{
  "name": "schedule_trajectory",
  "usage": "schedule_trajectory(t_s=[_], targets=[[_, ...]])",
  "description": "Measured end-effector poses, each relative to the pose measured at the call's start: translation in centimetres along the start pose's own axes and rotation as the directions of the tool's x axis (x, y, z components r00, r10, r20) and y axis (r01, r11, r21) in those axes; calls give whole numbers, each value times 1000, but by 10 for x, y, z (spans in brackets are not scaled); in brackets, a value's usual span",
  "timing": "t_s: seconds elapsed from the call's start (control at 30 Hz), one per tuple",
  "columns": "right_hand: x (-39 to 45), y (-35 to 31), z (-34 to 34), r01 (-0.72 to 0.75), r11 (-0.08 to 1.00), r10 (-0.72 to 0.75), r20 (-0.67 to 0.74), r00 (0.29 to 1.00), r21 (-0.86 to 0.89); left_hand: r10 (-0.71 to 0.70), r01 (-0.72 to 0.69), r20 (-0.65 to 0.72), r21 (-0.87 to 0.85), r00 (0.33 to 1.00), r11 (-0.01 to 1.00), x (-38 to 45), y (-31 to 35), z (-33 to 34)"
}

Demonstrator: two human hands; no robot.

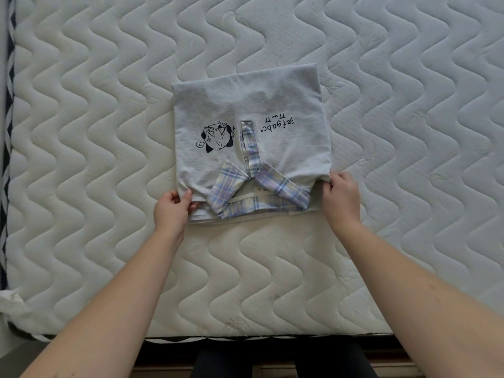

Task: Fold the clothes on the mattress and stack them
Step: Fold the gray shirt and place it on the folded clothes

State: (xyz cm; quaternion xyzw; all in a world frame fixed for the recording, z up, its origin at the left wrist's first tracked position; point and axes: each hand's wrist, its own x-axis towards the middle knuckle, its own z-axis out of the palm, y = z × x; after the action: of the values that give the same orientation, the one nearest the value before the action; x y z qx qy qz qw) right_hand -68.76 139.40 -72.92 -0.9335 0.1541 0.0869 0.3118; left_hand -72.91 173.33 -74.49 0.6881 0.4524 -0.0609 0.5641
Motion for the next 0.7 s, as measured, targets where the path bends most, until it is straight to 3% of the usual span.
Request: schedule_trajectory(t_s=[0.1, 0.17, 0.23, 0.33, 0.4, 0.47, 0.57, 0.7], targets=[[-8, 0, 8, -192, 953, 190, 29, 981, 234, -19, 19, -14, -1, 1000, 1000, -1, 0, -1], [-11, 1, 12, -392, 833, 373, 126, 919, 390, -28, 29, -22, 18, 999, 999, 0, -1, -1], [-10, 7, 13, -503, 765, 474, 177, 863, 403, -19, 22, -42, 62, 999, 998, 3, -1, -2], [-3, 15, 7, -543, 787, 544, 87, 835, 292, 76, -42, -79, 368, 994, 929, 8, -2, -7], [0, 16, 1, -524, 806, 545, -1, 838, 274, 109, -67, -68, 449, 992, 891, 11, -2, -9], [3, 14, -1, -465, 837, 487, -3, 874, 288, 104, -77, -41, 423, 994, 903, 12, 1, -9], [10, 9, 0, -371, 887, 353, 113, 929, 275, 42, -54, 44, 330, 998, 942, 15, 10, -9], [30, 1, -2, -438, 871, 383, 252, 889, 224, -104, 11, 220, 386, 970, 922, 21, 26, -7]])
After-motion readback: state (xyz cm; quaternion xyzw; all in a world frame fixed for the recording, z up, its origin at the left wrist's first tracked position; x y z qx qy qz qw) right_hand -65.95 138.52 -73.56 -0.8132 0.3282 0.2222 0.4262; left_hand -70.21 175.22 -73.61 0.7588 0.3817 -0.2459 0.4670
